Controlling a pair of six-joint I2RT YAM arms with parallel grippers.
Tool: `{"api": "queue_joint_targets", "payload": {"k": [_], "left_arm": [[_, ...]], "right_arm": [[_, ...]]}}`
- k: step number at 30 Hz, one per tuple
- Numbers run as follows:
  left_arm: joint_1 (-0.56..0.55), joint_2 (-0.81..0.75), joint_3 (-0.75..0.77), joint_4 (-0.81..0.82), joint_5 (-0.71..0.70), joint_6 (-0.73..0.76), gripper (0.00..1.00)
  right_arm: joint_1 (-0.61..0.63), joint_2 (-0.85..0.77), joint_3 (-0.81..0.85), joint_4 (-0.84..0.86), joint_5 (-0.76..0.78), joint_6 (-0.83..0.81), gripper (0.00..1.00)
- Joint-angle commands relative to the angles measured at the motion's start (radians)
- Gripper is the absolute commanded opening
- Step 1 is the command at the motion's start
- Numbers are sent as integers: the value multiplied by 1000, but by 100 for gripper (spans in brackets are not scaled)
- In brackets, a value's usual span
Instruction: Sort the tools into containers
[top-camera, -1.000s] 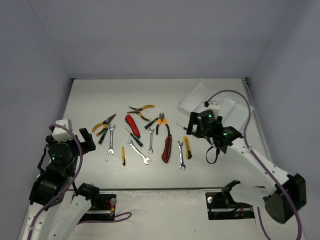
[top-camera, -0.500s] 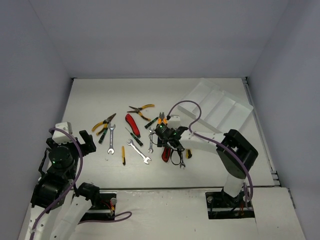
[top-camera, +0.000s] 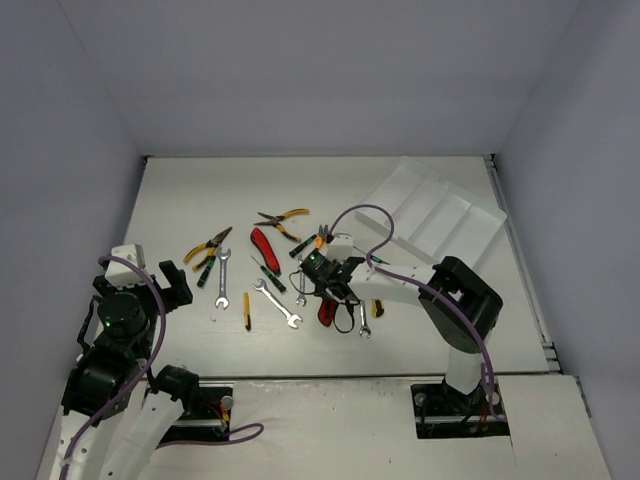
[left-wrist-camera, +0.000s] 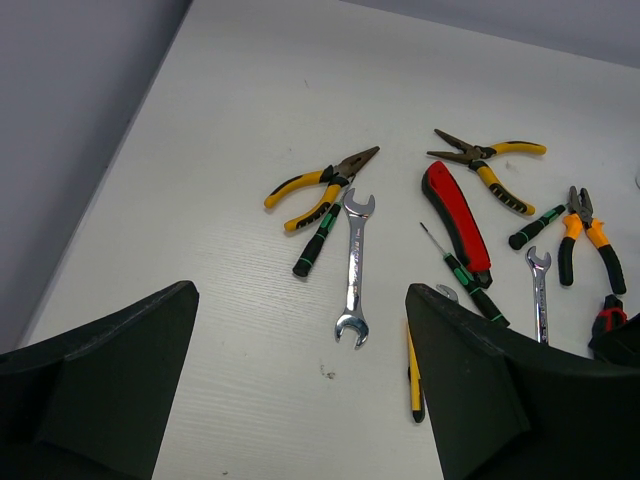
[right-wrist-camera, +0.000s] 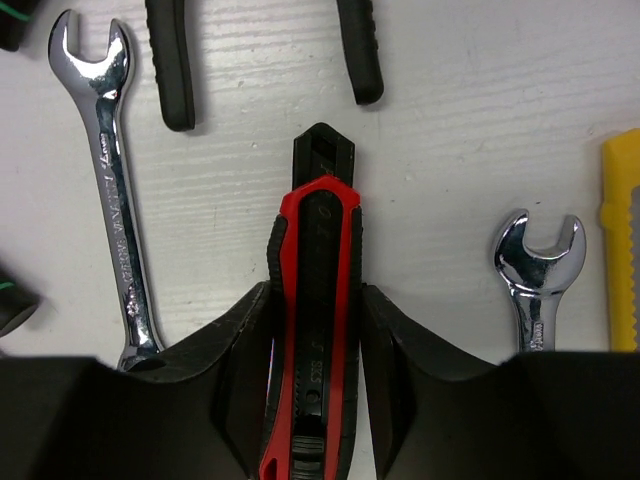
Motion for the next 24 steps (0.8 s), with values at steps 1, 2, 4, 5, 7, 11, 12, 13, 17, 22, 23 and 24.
{"api": "queue_joint_targets", "payload": {"k": [1, 2, 4, 5, 7, 11, 12, 13, 17, 22, 23, 24], "left_arm": [[7, 27, 1, 71, 8, 1, 83], [7, 27, 1, 71, 8, 1, 83], [8, 31, 1, 69, 4, 1, 83], [9, 33, 1, 69, 4, 0, 83], [9, 35, 1, 69, 4, 1, 83], [9, 33, 3, 71, 1, 3, 83], [9, 32, 3, 71, 0, 3, 83], [9, 32, 3, 71, -1, 2, 83], [9, 35, 3, 69, -2, 3, 83], [12, 32, 3, 69, -8, 4, 83], [12, 29, 3, 69, -9, 4, 83], [12, 28, 3, 69, -10, 4, 83]], "right_arm": [[12, -135, 35, -31, 52, -1, 0], [7, -158, 52, -40, 68, -11, 0], [-42, -201, 97, -59, 89, -43, 0], [-76, -220, 120, -60, 87, -61, 0], [-163, -244, 170, -60, 85, -97, 0], [-316, -227, 266, -57, 187, -140, 0], [-373, -198, 295, -56, 199, -153, 0], [-420, -174, 334, -55, 191, -165, 0], [-552, -56, 474, -35, 119, -193, 0], [-640, 127, 637, -22, 91, -222, 0], [-653, 165, 656, -22, 79, -221, 0], [-660, 197, 681, -21, 73, -222, 0]]}}
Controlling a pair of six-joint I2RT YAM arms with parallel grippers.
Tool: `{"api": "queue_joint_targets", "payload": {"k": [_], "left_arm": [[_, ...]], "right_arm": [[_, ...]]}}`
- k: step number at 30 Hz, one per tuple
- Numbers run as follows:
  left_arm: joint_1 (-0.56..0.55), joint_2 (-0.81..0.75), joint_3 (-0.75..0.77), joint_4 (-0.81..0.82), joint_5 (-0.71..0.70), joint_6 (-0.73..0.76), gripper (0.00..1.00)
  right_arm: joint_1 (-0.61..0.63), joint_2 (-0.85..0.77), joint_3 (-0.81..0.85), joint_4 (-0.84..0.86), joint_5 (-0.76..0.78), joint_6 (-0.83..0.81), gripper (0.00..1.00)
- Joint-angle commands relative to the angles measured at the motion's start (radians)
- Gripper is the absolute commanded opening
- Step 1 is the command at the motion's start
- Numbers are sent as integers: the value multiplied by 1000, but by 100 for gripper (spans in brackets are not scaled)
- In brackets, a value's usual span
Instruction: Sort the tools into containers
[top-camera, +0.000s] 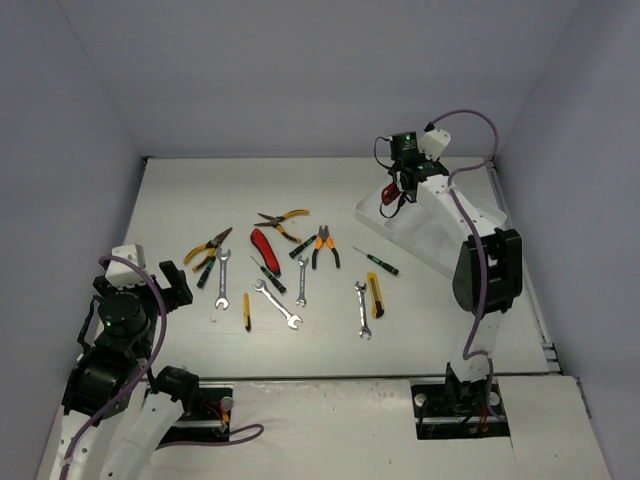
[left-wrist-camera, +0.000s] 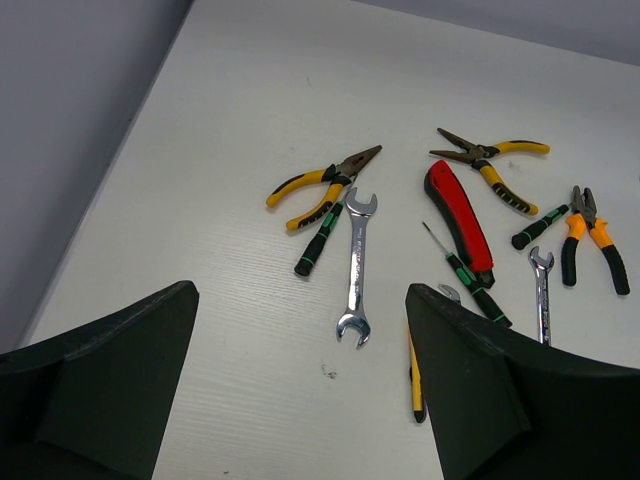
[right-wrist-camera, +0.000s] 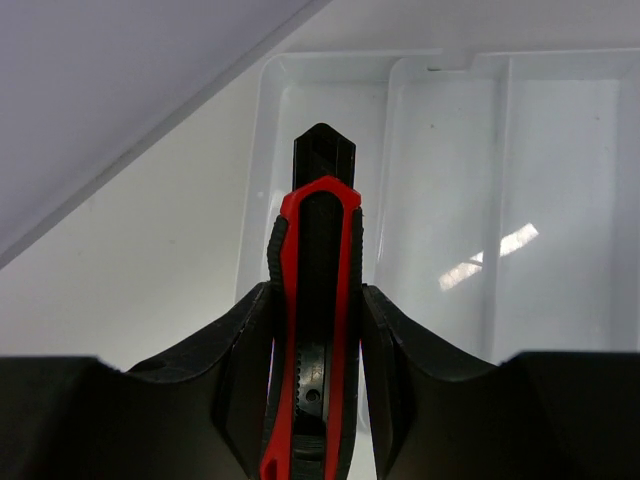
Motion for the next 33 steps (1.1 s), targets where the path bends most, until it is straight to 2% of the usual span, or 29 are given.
{"api": "queue_joint_targets", "payload": {"k": [1, 6, 10, 15, 18, 22, 27, 33], "left_arm": [[8, 22, 4, 69, -9, 4, 83], [9, 26, 2, 69, -6, 3, 83], [10, 29, 3, 71, 6, 2, 83], [10, 29, 3, 75, 15, 2, 83], [11, 29, 3, 74, 16, 2, 83], [13, 29, 4, 74, 16, 2, 83], [16, 32, 4, 76, 22, 0, 83], [18, 34, 1, 74, 23, 2, 83]], "right_arm": [[-33, 133, 128, 25, -20, -29, 0], [-45, 292, 257, 25, -42, -52, 3], [-49, 350, 294, 27, -55, -51, 23], [-46, 340, 306, 27, -73, -78, 56], [-38, 311, 296, 27, -77, -136, 65], [17, 227, 264, 27, -82, -234, 68], [203, 123, 194, 26, -171, -453, 68], [435, 112, 126, 27, -254, -583, 68]]}}
